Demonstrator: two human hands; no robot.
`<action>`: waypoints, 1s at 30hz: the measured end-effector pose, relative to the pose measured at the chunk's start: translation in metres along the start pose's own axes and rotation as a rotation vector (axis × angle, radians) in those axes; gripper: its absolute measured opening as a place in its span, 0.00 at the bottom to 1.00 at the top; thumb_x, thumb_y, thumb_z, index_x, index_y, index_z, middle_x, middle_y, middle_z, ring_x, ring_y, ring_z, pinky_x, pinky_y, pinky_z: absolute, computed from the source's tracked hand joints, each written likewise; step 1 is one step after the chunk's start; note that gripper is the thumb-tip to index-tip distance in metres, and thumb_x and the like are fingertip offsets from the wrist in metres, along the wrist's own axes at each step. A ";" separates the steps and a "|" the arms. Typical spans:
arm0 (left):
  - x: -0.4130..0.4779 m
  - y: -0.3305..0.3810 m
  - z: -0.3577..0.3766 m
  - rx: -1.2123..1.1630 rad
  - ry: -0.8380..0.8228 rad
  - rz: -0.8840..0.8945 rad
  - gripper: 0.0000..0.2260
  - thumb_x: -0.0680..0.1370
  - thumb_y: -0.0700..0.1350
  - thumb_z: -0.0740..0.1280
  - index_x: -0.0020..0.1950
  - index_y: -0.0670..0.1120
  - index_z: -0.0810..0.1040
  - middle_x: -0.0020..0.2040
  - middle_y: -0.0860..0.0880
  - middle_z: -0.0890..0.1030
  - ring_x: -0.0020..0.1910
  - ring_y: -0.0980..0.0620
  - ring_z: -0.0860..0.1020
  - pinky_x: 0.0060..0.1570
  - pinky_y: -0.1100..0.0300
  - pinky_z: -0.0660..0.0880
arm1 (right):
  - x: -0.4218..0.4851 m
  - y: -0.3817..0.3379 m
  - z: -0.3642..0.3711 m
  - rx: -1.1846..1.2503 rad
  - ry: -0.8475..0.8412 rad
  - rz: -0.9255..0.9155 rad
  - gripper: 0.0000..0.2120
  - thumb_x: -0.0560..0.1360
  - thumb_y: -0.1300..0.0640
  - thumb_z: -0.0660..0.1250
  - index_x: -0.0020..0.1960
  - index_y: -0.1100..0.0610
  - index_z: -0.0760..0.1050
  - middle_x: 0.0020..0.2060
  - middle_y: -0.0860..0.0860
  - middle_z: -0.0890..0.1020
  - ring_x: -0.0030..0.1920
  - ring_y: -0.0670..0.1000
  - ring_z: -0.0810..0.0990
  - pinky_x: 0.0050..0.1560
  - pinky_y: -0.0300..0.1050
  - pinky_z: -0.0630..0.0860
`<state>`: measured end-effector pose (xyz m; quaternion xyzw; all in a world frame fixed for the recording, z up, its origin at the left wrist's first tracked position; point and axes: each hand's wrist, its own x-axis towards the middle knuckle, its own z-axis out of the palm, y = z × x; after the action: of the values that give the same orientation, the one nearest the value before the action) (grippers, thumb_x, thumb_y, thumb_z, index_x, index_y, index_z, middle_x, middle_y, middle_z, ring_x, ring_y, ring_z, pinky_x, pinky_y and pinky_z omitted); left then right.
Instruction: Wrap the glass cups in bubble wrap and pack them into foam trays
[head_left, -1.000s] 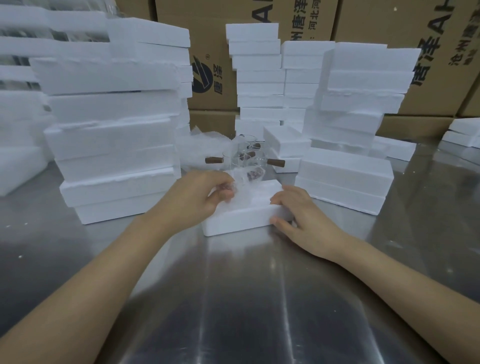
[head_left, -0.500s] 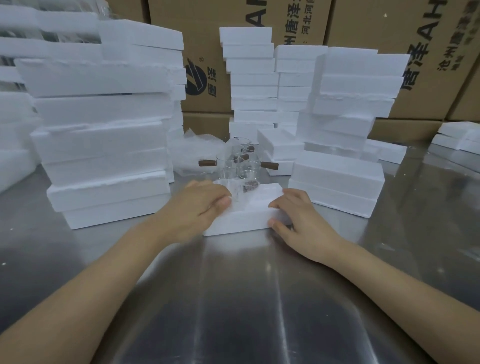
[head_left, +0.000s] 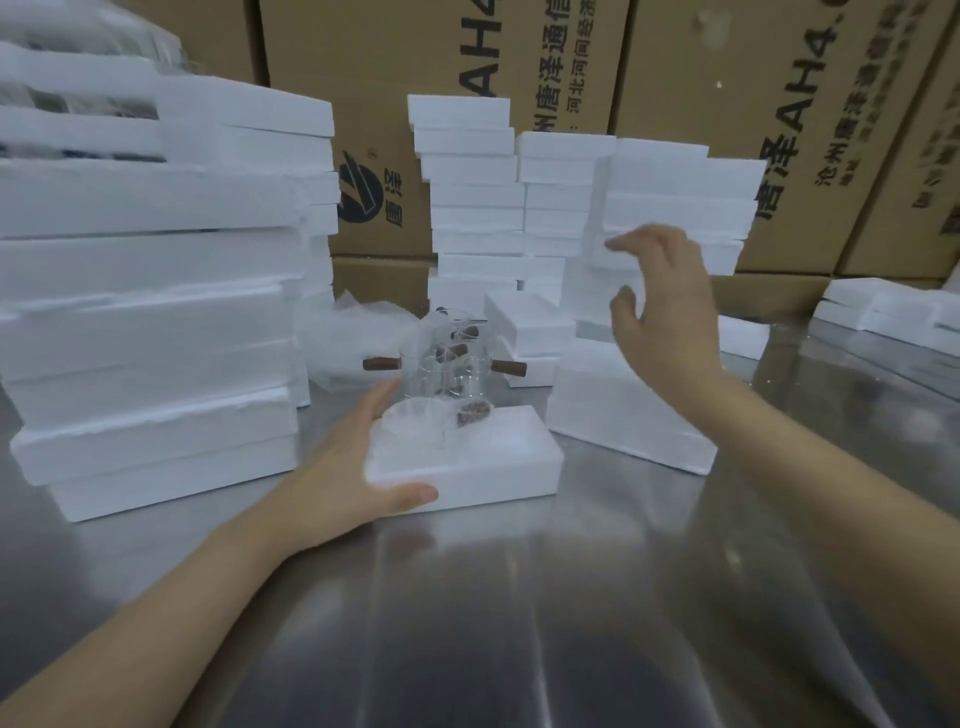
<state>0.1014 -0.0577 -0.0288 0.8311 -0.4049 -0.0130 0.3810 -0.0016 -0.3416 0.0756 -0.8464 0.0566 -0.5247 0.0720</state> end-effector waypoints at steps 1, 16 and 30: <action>0.001 -0.001 0.000 -0.002 0.009 -0.004 0.46 0.58 0.72 0.70 0.69 0.74 0.47 0.69 0.70 0.57 0.67 0.65 0.59 0.63 0.62 0.61 | 0.023 0.011 0.001 -0.077 0.002 0.028 0.22 0.73 0.68 0.60 0.66 0.60 0.71 0.65 0.58 0.71 0.67 0.57 0.67 0.64 0.50 0.68; 0.008 -0.009 -0.002 -0.028 0.048 0.051 0.35 0.59 0.72 0.71 0.63 0.75 0.63 0.64 0.74 0.66 0.62 0.76 0.65 0.54 0.71 0.66 | 0.161 0.095 0.019 -0.354 -0.367 0.137 0.22 0.78 0.64 0.55 0.72 0.59 0.66 0.68 0.62 0.70 0.69 0.64 0.64 0.69 0.56 0.61; 0.012 -0.004 -0.003 -0.082 0.026 -0.048 0.48 0.55 0.69 0.75 0.73 0.63 0.63 0.69 0.66 0.68 0.68 0.62 0.68 0.64 0.63 0.66 | 0.017 -0.066 -0.005 0.830 0.254 0.222 0.11 0.77 0.66 0.64 0.53 0.53 0.67 0.50 0.47 0.77 0.53 0.42 0.77 0.56 0.40 0.76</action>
<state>0.1132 -0.0622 -0.0260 0.8243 -0.3791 -0.0279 0.4196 0.0025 -0.2803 0.1046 -0.6636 -0.0598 -0.5917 0.4538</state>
